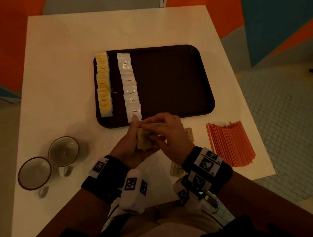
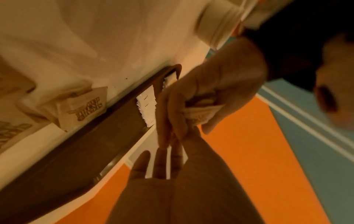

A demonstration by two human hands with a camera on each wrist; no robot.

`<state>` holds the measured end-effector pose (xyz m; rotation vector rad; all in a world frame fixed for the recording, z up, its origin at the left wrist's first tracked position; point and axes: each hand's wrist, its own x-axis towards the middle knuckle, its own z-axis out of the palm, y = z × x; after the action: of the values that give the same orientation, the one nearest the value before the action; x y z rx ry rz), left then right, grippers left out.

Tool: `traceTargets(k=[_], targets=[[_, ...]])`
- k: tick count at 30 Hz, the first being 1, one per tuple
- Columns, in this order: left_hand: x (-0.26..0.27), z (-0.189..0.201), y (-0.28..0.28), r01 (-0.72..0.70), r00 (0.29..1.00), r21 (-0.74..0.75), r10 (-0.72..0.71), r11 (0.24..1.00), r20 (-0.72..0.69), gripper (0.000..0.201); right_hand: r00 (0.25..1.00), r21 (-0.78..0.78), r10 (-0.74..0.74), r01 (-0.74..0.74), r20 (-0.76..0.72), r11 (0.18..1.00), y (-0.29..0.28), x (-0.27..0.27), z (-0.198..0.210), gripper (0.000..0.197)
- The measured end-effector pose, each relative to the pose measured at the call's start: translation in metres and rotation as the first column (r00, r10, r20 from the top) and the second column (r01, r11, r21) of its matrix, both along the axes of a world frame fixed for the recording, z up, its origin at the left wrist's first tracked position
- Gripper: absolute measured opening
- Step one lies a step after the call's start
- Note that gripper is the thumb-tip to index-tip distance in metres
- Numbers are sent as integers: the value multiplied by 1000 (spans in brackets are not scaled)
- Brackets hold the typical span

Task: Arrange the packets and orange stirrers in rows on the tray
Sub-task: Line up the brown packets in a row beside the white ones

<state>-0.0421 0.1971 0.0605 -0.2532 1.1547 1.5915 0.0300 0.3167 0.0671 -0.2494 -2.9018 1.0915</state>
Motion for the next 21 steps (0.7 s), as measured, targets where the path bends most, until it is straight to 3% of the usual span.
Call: traceTargets(k=[2, 5, 10, 14, 16, 17, 20, 21], targets=[[-2, 1, 0, -9, 1000, 13, 8, 1000, 29, 69, 987, 142, 140, -150, 80, 978, -5, 0, 1, 46], [-2, 3, 0, 56, 998, -4, -56, 998, 43, 74, 930, 197, 304, -343, 206, 918, -14, 3, -3, 59], [9, -2, 0, 108, 994, -37, -108, 993, 27, 64, 914, 285, 314, -382, 257, 879, -20, 2, -17, 60], [13, -11, 1, 105, 990, -69, -111, 992, -92, 30, 919, 393, 276, -373, 281, 841, -33, 0, -22, 52], [15, -12, 2, 98, 985, -85, -109, 992, -135, 24, 935, 311, 225, -307, 273, 899, -31, -6, -21, 47], [15, -12, 1, 95, 983, -72, -105, 993, -152, 25, 941, 194, 206, -262, 267, 946, -26, -7, -22, 50], [8, -21, -7, 3, 988, 0, -3, 1000, -153, 70, 946, -225, 228, -176, 232, 958, -7, -9, -5, 61], [5, -22, -8, -35, 985, 1, 34, 999, -170, 64, 957, -335, 200, -122, 210, 934, -3, -8, -1, 61]])
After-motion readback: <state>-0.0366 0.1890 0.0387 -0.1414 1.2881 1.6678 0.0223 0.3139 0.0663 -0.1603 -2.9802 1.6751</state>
